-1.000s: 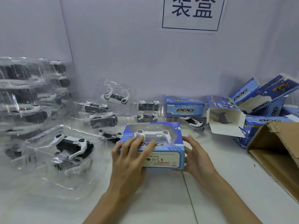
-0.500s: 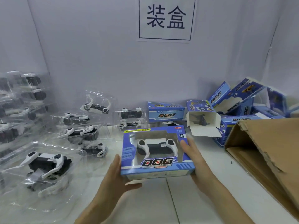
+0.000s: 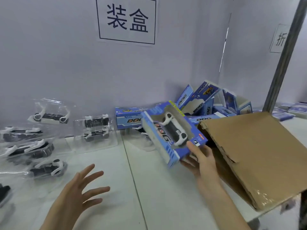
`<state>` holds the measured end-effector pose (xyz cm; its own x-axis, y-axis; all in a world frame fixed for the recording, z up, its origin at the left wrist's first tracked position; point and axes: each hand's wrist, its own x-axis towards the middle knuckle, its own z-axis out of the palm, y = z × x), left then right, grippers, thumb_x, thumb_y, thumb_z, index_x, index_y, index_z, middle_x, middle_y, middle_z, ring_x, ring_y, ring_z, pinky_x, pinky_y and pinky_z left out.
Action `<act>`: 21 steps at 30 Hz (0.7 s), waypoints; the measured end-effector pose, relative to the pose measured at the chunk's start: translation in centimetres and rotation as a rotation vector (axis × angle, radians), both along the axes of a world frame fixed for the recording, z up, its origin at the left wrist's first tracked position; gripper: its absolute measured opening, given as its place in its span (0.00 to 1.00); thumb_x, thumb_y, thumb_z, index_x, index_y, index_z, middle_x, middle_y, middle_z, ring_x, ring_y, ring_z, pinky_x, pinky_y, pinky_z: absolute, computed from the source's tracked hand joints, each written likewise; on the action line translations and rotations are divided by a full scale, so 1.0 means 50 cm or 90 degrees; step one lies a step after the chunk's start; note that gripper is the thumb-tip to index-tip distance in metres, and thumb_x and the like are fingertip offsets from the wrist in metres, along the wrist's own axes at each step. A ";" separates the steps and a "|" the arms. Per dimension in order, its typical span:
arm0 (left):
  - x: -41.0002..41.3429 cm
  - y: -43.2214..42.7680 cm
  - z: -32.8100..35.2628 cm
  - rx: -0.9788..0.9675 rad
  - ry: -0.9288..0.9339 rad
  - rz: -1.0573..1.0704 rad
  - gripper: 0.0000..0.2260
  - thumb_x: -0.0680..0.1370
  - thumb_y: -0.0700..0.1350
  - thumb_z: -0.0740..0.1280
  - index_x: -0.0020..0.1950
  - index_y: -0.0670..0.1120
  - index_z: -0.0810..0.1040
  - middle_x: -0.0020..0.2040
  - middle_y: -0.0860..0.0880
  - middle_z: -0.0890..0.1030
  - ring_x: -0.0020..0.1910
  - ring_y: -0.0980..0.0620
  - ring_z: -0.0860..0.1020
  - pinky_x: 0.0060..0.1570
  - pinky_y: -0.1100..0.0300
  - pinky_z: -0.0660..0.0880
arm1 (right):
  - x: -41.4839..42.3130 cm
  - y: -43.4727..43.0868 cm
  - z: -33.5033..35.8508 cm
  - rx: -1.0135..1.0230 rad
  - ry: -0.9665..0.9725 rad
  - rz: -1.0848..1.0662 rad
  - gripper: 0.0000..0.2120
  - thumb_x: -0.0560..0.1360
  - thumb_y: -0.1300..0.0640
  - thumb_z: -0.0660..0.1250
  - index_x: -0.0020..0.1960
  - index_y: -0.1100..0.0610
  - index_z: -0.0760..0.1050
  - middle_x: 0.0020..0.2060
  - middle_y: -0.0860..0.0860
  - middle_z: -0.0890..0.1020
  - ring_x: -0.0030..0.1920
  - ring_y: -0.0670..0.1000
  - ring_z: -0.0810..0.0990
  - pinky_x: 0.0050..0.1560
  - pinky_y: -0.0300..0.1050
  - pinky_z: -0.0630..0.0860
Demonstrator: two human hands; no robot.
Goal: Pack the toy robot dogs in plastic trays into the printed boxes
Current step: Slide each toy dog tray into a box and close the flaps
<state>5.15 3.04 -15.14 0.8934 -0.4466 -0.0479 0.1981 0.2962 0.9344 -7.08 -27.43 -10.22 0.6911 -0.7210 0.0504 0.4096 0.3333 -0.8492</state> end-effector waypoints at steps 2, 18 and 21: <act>-0.004 -0.005 0.003 0.020 -0.005 -0.010 0.25 0.72 0.58 0.57 0.66 0.53 0.77 0.61 0.49 0.84 0.47 0.38 0.85 0.48 0.41 0.74 | -0.016 -0.026 0.011 0.118 -0.142 -0.170 0.29 0.72 0.58 0.76 0.69 0.59 0.69 0.59 0.56 0.82 0.53 0.54 0.84 0.44 0.50 0.83; -0.031 -0.026 0.005 0.149 -0.026 0.051 0.15 0.83 0.50 0.57 0.60 0.47 0.80 0.54 0.45 0.84 0.39 0.40 0.84 0.37 0.51 0.74 | 0.045 -0.047 0.028 -0.266 0.043 -0.259 0.16 0.74 0.66 0.69 0.60 0.53 0.78 0.54 0.45 0.81 0.49 0.43 0.82 0.53 0.48 0.79; -0.030 -0.018 0.000 0.158 -0.018 0.071 0.14 0.82 0.50 0.60 0.55 0.47 0.83 0.51 0.44 0.85 0.38 0.41 0.84 0.35 0.52 0.75 | 0.128 -0.050 0.048 -0.341 0.131 -0.125 0.18 0.74 0.64 0.71 0.62 0.50 0.76 0.57 0.46 0.80 0.48 0.49 0.84 0.55 0.50 0.81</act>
